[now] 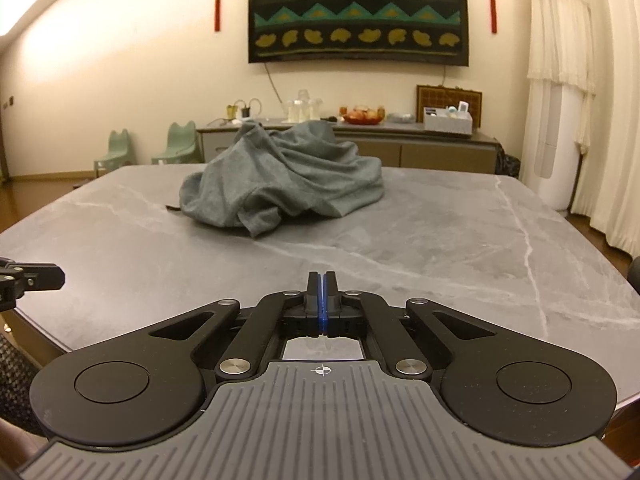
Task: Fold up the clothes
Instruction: 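Open both grippers and reach toward the crumpled grey garment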
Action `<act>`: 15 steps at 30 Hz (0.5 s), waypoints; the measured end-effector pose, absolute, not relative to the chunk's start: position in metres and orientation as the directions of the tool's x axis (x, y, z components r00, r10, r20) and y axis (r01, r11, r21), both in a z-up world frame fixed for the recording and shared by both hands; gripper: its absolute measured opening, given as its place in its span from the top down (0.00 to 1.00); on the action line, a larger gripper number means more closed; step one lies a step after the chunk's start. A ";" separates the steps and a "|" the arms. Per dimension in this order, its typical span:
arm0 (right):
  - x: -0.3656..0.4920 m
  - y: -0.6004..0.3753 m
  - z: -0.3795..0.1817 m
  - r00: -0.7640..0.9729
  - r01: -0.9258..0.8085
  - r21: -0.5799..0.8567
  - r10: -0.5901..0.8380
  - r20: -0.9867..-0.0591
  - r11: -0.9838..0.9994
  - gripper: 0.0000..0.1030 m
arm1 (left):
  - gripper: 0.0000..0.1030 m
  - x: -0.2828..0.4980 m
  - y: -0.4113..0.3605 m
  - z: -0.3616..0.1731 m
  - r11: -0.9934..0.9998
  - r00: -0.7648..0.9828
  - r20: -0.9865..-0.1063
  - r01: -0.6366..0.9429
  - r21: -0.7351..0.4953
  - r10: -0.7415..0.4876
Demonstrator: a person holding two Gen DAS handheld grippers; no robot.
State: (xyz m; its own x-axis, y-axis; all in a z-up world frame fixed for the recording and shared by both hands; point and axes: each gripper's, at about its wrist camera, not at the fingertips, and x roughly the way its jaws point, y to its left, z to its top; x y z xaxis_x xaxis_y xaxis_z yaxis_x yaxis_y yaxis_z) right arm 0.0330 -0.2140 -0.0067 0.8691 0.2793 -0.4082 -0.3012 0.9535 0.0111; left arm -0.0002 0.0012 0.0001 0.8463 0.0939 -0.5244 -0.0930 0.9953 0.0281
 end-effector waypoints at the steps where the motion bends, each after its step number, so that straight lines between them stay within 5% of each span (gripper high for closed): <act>1: 0.034 -0.213 -0.007 0.868 -0.302 0.011 0.280 -0.411 0.953 1.00 | 1.00 -0.001 0.003 0.000 0.995 0.846 -0.525 -0.095 0.027 0.095; 6: 0.044 -0.204 -0.010 0.865 -0.291 0.015 0.270 -0.423 0.957 1.00 | 0.99 0.002 0.012 0.007 0.995 0.833 -0.547 -0.101 0.007 0.089; 8: 0.050 -0.202 -0.013 0.861 -0.280 0.026 0.263 -0.435 0.960 0.84 | 0.88 0.014 0.012 0.007 0.995 0.829 -0.554 -0.099 -0.004 0.080; 9: 0.052 -0.201 -0.014 0.860 -0.273 0.033 0.259 -0.440 0.961 0.75 | 0.69 0.020 0.015 0.007 0.995 0.829 -0.553 -0.098 -0.007 0.077; 10: 0.055 -0.199 -0.015 0.859 -0.272 0.039 0.261 -0.441 0.961 0.54 | 0.44 0.024 0.018 0.007 0.995 0.831 -0.551 -0.095 -0.007 0.075; 12: 0.059 -0.196 -0.015 0.857 -0.273 0.051 0.267 -0.440 0.961 0.42 | 0.18 0.027 0.026 0.010 0.994 0.841 -0.536 -0.103 -0.025 0.073; 15: 0.072 -0.188 -0.011 0.842 -0.276 0.054 0.268 -0.468 0.960 0.32 | 0.03 0.043 0.038 0.016 0.986 0.849 -0.521 -0.149 -0.078 0.087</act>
